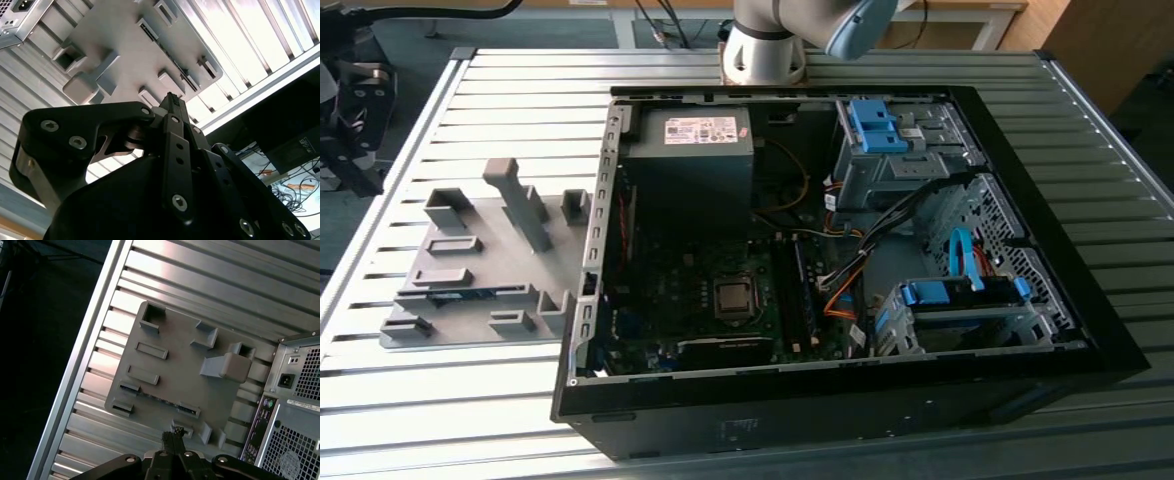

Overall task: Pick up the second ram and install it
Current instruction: 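Pick up the second ram and move it above second insertion slot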

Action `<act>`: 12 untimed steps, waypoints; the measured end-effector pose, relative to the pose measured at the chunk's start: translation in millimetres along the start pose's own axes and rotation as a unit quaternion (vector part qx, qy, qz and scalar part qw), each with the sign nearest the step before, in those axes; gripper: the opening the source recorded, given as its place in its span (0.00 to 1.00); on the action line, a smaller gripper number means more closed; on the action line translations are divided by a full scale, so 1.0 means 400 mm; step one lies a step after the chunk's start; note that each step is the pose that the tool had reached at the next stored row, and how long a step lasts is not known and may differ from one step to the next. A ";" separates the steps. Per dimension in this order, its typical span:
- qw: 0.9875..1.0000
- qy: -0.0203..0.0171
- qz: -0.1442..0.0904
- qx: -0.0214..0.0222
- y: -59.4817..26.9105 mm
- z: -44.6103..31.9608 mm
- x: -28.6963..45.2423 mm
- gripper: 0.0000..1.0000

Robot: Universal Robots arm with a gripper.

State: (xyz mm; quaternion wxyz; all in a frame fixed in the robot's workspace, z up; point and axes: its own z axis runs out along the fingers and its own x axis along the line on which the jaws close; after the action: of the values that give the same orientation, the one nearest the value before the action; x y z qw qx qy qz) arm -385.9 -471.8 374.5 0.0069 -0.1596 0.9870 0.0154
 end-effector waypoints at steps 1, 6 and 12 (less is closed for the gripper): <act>1.000 0.000 -0.002 0.000 0.000 0.000 0.000 0.11; 1.000 0.000 -0.012 0.000 0.000 0.000 0.000 0.11; 1.000 0.001 -0.028 -0.001 0.000 0.000 0.000 0.11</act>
State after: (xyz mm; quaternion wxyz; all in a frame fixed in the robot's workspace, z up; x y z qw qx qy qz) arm -385.9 -472.0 374.6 0.0064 -0.1875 0.9821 0.0156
